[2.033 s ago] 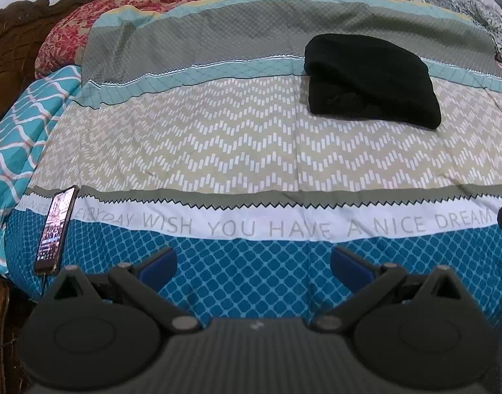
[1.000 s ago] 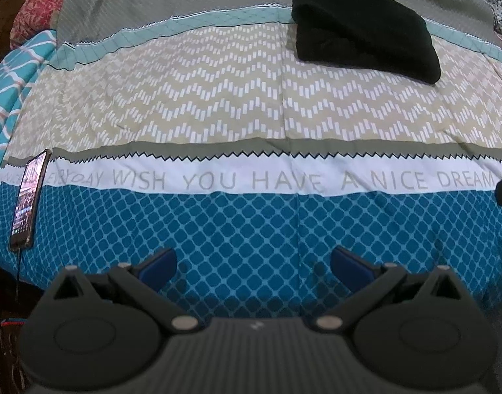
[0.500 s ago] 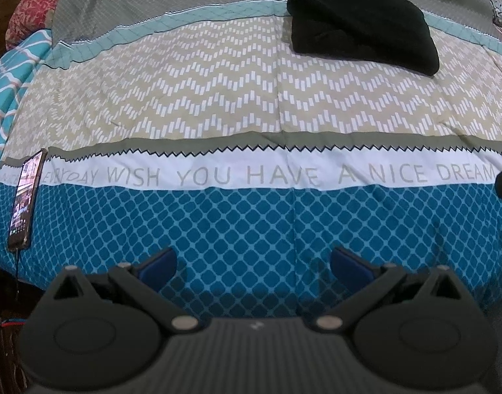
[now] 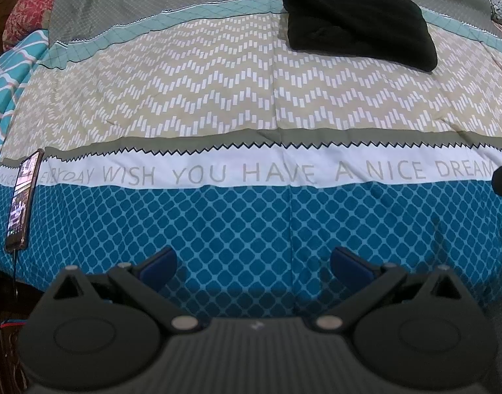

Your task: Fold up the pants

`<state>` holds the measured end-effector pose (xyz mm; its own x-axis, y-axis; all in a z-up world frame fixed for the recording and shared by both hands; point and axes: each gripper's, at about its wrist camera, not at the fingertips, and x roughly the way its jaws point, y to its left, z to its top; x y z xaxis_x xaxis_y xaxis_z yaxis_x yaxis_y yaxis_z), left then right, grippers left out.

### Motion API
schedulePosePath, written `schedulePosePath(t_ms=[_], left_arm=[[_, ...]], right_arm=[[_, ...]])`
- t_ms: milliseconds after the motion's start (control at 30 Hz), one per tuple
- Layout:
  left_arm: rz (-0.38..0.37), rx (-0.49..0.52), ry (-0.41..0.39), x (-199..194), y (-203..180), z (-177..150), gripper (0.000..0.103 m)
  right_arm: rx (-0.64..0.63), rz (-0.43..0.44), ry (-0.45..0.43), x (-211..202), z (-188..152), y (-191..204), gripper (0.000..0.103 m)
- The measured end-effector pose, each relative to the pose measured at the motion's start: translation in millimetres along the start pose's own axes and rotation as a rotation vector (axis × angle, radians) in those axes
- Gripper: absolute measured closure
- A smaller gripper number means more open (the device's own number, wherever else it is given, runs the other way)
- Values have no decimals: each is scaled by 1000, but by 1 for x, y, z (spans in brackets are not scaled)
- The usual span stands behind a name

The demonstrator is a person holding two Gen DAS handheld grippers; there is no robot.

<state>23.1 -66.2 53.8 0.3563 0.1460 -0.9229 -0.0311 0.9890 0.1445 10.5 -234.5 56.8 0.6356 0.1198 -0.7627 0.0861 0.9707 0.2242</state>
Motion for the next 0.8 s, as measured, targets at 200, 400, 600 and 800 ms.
schedulePosePath(t_ms=[200,400,600,800], left_arm=[[3,-2,-5,0,1,0,0],[-2,2,-5,-1,0,0,0],[-3,1,-11,-2,0,0,0],[15,-6,-37,-7,1,1,0]], right_arm=[[12,6,-1,1,0,-1,11],[22,9,-5,0,0,-2,11],[22,10,-5,0,0,-2,11],[25,7,-24,-4,0,-2,11]])
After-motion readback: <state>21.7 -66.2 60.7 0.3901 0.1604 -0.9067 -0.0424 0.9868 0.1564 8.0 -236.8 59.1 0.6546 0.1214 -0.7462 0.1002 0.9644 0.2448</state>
